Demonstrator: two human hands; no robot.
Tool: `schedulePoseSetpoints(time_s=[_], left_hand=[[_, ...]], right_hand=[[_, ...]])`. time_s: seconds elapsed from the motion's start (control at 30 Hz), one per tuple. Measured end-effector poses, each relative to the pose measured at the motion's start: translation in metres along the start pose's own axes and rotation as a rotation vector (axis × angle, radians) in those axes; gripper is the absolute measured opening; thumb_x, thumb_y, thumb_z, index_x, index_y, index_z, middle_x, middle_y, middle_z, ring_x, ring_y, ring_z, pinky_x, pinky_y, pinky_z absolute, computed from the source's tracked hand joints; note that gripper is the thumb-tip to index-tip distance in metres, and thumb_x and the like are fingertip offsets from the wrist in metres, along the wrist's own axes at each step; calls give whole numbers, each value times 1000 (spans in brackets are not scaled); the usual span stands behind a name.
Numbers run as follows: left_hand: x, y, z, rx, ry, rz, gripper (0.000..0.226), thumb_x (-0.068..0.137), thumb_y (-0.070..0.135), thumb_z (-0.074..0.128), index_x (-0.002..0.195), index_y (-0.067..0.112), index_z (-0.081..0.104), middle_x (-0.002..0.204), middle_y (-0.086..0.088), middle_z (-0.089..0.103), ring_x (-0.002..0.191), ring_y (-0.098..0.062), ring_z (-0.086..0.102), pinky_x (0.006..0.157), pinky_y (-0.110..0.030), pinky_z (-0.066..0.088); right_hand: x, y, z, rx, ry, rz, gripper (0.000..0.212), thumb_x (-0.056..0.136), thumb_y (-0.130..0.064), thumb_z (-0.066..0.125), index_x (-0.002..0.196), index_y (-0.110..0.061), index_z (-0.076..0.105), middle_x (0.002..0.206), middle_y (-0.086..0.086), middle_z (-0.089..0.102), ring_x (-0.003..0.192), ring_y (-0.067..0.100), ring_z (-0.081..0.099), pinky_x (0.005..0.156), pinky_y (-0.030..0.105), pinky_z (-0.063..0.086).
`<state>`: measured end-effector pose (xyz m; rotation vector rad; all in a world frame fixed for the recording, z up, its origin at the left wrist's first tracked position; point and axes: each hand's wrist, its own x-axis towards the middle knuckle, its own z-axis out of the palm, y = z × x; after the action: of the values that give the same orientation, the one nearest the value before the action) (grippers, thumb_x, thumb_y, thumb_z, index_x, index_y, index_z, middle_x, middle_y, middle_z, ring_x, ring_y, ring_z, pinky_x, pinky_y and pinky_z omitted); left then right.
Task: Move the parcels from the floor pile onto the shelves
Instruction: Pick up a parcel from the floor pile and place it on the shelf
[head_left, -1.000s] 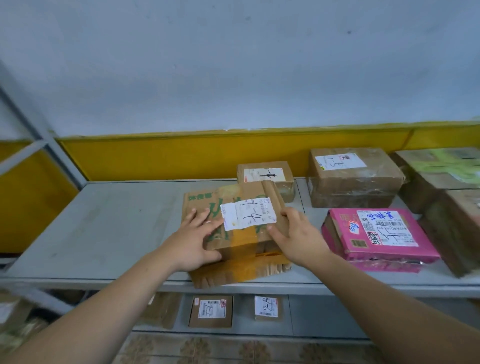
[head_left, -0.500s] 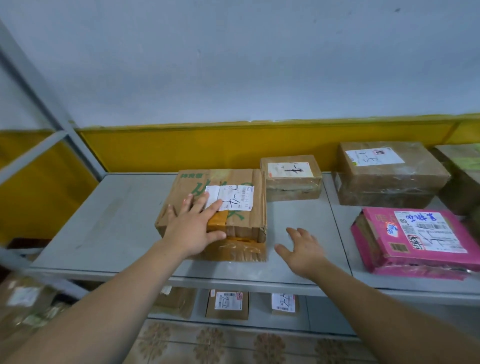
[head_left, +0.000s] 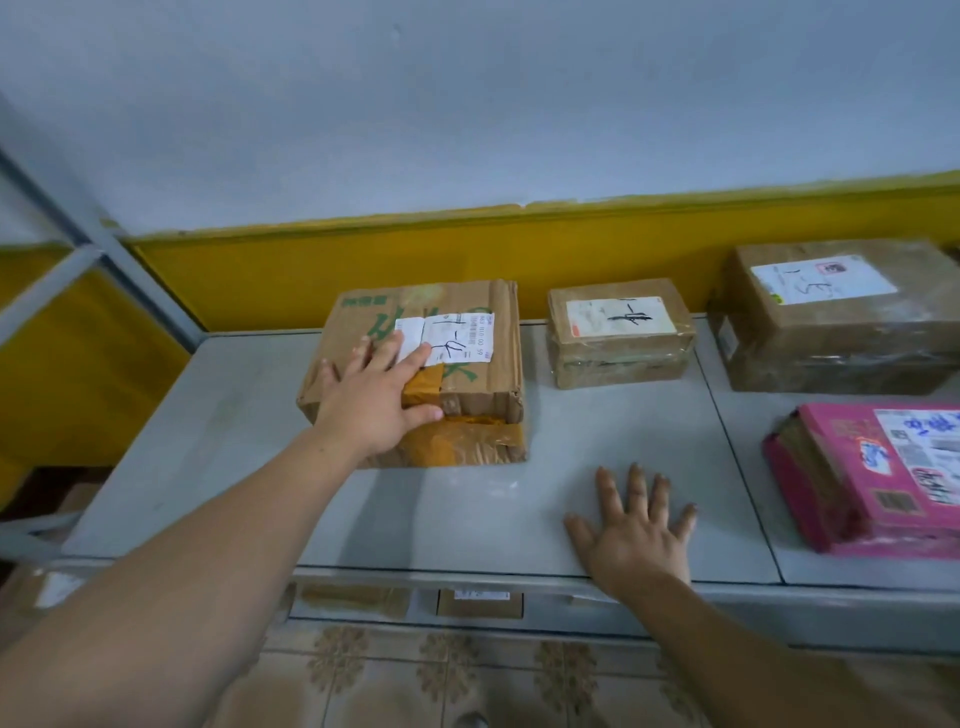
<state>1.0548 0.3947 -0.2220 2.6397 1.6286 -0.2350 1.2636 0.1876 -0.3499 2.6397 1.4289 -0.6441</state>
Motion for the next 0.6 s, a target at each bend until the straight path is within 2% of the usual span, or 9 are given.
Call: schedulePoseSetpoints(time_s=[0.3, 0.6], left_hand=[[54, -13, -4, -2, 22, 29, 82, 84, 75, 43, 151, 46, 5, 163, 10, -4, 149, -26, -3, 114, -63, 9], [89, -18, -8, -11, 34, 55, 82, 85, 73, 44, 152, 45, 6, 163, 8, -2, 149, -28, -1, 114, -64, 10]], right_hand=[[-1, 0, 0, 27, 19, 27, 78, 91, -73, 14, 155, -36, -11, 164, 3, -20, 148, 30, -23, 116, 58, -15], [-3, -1, -4, 48, 20, 35, 78, 91, -73, 18, 156, -36, -7, 164, 2, -17, 149, 29, -21, 118, 56, -13]])
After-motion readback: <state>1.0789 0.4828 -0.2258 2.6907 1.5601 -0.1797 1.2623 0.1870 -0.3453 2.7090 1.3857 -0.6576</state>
